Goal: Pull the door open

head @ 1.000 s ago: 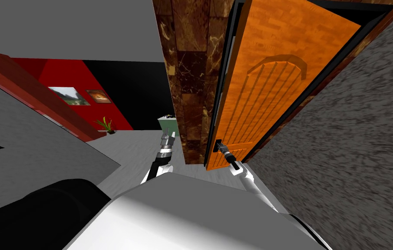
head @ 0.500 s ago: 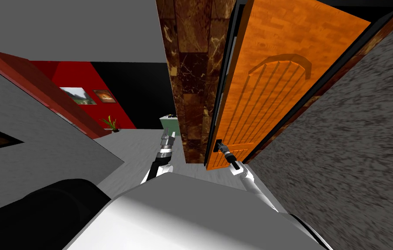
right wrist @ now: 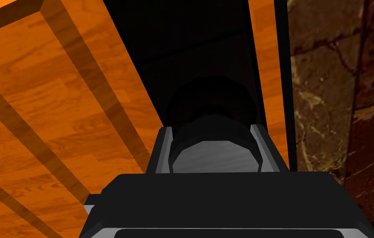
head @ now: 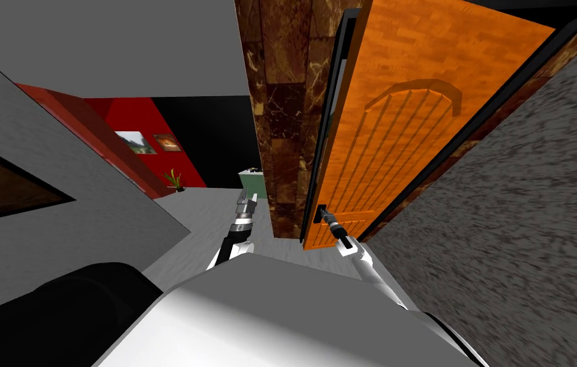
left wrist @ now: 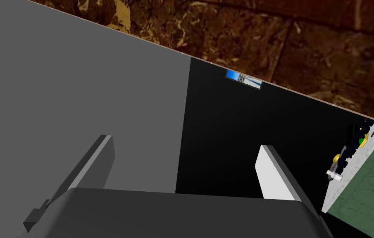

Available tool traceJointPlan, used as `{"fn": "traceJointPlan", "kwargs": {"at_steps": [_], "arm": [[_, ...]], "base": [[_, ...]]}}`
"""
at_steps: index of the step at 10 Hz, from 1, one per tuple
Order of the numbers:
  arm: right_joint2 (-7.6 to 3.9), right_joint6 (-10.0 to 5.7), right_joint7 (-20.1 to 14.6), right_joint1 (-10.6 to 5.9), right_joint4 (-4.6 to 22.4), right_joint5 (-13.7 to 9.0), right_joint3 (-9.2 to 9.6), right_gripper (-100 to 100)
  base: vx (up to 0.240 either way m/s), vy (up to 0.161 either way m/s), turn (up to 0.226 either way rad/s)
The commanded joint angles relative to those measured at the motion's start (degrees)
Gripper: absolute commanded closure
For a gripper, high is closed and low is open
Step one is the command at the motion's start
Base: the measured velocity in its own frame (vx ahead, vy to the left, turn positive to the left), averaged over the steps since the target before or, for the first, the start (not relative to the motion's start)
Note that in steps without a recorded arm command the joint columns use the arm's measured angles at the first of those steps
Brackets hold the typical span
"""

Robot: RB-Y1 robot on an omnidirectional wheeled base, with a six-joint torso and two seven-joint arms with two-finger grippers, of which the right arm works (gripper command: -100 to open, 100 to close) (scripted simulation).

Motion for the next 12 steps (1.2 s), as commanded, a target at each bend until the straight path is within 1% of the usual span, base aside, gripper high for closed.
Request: {"fn": "traceJointPlan", "kwargs": {"at_steps": [1, 2, 3, 5, 6, 8, 9, 11, 12], "arm": [[0.2, -0.08, -2.86, -0.05, 0.18, -1.48, 0.27, 100], [0.19, -0.07, -4.46, -0.16, 0.34, -2.57, 0.33, 100], [0.19, -0.07, -4.78, -0.16, 0.34, -2.57, 0.33, 100], [0.17, -0.06, -8.32, -0.38, 0.67, -4.84, 0.45, 100], [0.17, -0.06, -8.72, -0.38, 0.67, -4.84, 0.45, 100], [0.15, -0.04, -12.25, -0.61, 1.02, -7.25, 0.58, 100], [0.15, -0.04, -12.82, -0.61, 1.02, -7.25, 0.58, 100], [0.13, -0.02, -16.45, -0.86, 1.4, -9.89, 0.73, 100], [0.13, -0.02, -17.21, -0.86, 1.4, -9.89, 0.73, 100]], "base": [[-0.053, -0.054, 0.094], [-0.065, -0.069, 0.11], [-0.052, -0.048, 0.058], [-0.05, -0.041, 0.092], [-0.047, -0.042, 0.057], [-0.055, -0.046, 0.099], [-0.044, -0.042, 0.061], [-0.054, -0.048, 0.115], [-0.053, -0.052, 0.06]]}}
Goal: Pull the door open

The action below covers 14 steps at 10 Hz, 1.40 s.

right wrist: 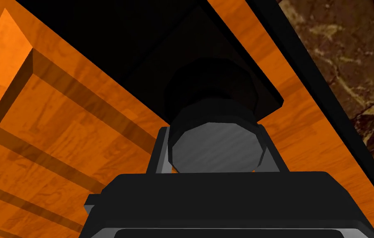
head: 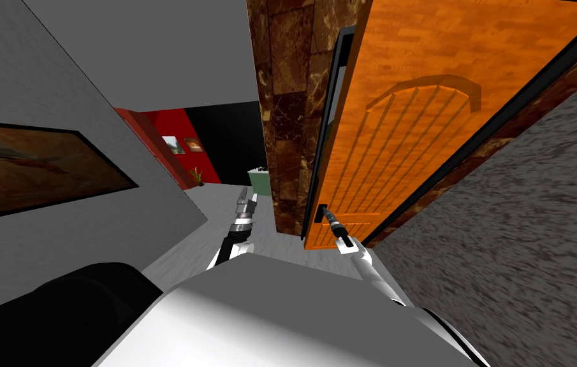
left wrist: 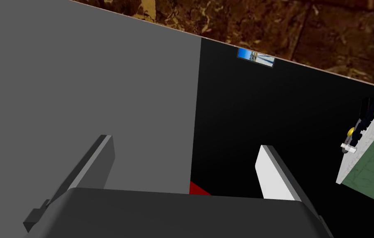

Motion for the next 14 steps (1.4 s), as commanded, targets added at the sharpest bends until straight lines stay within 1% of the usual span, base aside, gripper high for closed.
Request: {"fn": "traceJointPlan", "kwargs": {"at_steps": [1, 2, 3, 4, 5, 6, 7, 8, 9, 10, 11, 12, 13, 14], "arm": [[0.36, -0.09, -2.86, 0.1, 0.04, -1.5, 0.53, 100], [0.36, -0.09, -3.06, 0.1, 0.04, -1.5, 0.53, 100], [0.35, -0.08, -5.33, -0.04, 0.24, -2.92, 0.61, 100], [0.33, -0.07, -6.74, -0.18, 0.45, -4.38, 0.69, 100], [0.33, -0.07, -7.64, -0.18, 0.45, -4.38, 0.69, 100], [0.32, -0.06, -9.53, -0.32, 0.67, -5.84, 0.77, 100], [0.32, -0.06, -9.95, -0.32, 0.67, -5.84, 0.77, 100], [0.31, -0.05, -12.19, -0.46, 0.88, -7.3, 0.85, 100], [0.3, -0.04, -13.64, -0.6, 1.1, -8.81, 0.93, 100], [0.3, -0.04, -14.6, -0.6, 1.1, -8.81, 0.93, 100], [0.29, -0.03, -16.55, -0.75, 1.32, -10.37, 1.01, 100], [0.29, -0.03, -16.94, -0.75, 1.32, -10.37, 1.01, 100], [0.28, -0.02, -19.11, -0.9, 1.55, -11.92, 1.1, 100], [0.28, -0.02, -19.29, -0.9, 1.55, -11.92, 1.1, 100]], "base": [[-0.062, -0.048, 0.085], [-0.039, -0.037, 0.042], [-0.042, -0.032, 0.066], [-0.077, -0.055, 0.158], [-0.059, -0.057, 0.076], [-0.052, -0.054, 0.112], [-0.038, -0.034, 0.051], [-0.055, -0.04, 0.077], [-0.076, -0.064, 0.123], [-0.056, -0.048, 0.085], [-0.049, -0.045, 0.111], [-0.039, -0.032, 0.069], [-0.048, -0.035, 0.118], [-0.039, -0.036, 0.053]]}}
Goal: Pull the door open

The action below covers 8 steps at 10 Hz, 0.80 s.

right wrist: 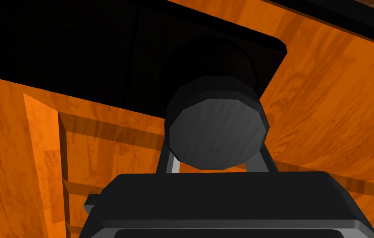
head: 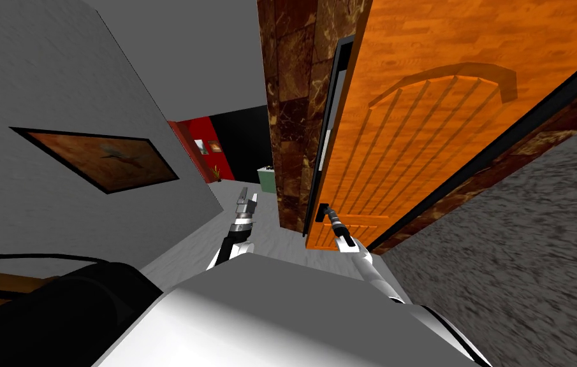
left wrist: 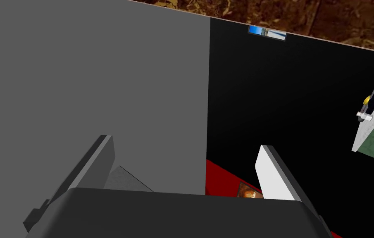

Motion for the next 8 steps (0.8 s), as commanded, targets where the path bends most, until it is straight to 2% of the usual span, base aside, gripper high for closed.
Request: {"fn": "traceJointPlan", "kwargs": {"at_steps": [1, 2, 3, 4, 5, 6, 7, 8], "arm": [[0.78, -0.42, -2.84, -0.33, 0.37, -1.64, 0.74, 100], [0.77, -0.41, -4.22, -0.49, 0.6, -3.22, 0.83, 100], [0.77, -0.41, -5.19, -0.49, 0.6, -3.22, 0.83, 100], [0.75, -0.4, -7.01, -0.64, 0.83, -4.82, 0.92, 100], [0.75, -0.4, -7.55, -0.64, 0.83, -4.82, 0.92, 100], [0.74, -0.39, -9.67, -0.79, 1.06, -6.42, 1.0, 100], [0.74, -0.39, -9.9, -0.79, 1.06, -6.42, 1.0, 100], [0.73, -0.38, -12.23, -0.95, 1.29, -8.02, 1.09, 100]], "base": [[-0.047, -0.038, 0.092], [-0.068, -0.08, 0.157], [-0.059, -0.058, 0.077], [-0.071, -0.034, 0.077], [-0.055, -0.022, 0.056], [-0.061, -0.033, 0.108], [-0.04, -0.035, 0.066], [-0.045, -0.035, 0.076]]}}
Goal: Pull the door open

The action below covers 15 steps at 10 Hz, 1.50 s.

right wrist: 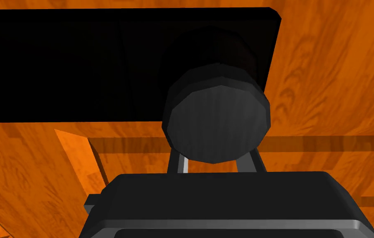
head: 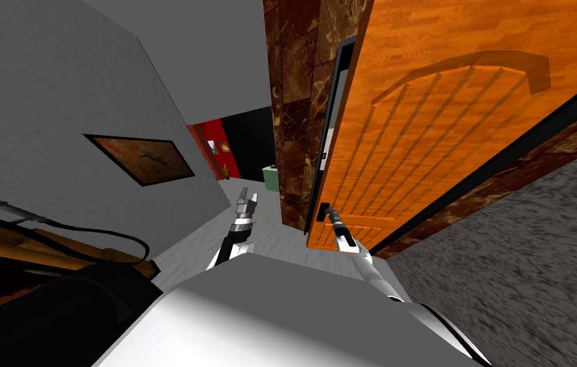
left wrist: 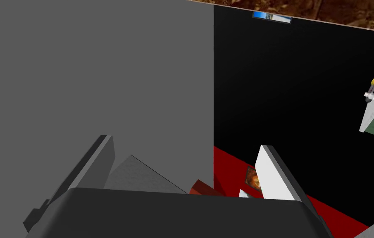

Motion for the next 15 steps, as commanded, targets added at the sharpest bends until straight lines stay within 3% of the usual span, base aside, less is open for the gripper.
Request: {"fn": "traceJointPlan", "kwargs": {"at_steps": [1, 4, 6, 9, 11, 12, 14, 15], "arm": [[0.85, -0.65, -2.86, -0.69, 0.44, -2.23, 0.84, 100], [0.84, -0.64, -6.16, -0.84, 0.67, -3.83, 0.93, 100], [0.81, -0.62, -9.93, -1.15, 1.13, -7.02, 1.11, 100], [0.8, -0.61, -13.23, -1.3, 1.36, -8.6, 1.19, 100], [0.77, -0.59, -17.23, -1.6, 1.82, -11.7, 1.36, 100], [0.77, -0.59, -17.92, -1.6, 1.82, -11.7, 1.36, 100], [0.75, -0.57, -21.65, -1.9, 2.26, -14.76, 1.53, 100], [0.75, -0.57, -22.6, -1.9, 2.26, -14.76, 1.53, 100]], "base": [[-0.078, -0.056, 0.126], [-0.055, -0.043, 0.1], [-0.071, -0.046, 0.138], [-0.044, -0.031, 0.074], [-0.062, -0.051, 0.136], [-0.069, -0.03, 0.057], [-0.074, -0.045, 0.146], [-0.06, -0.038, 0.065]]}}
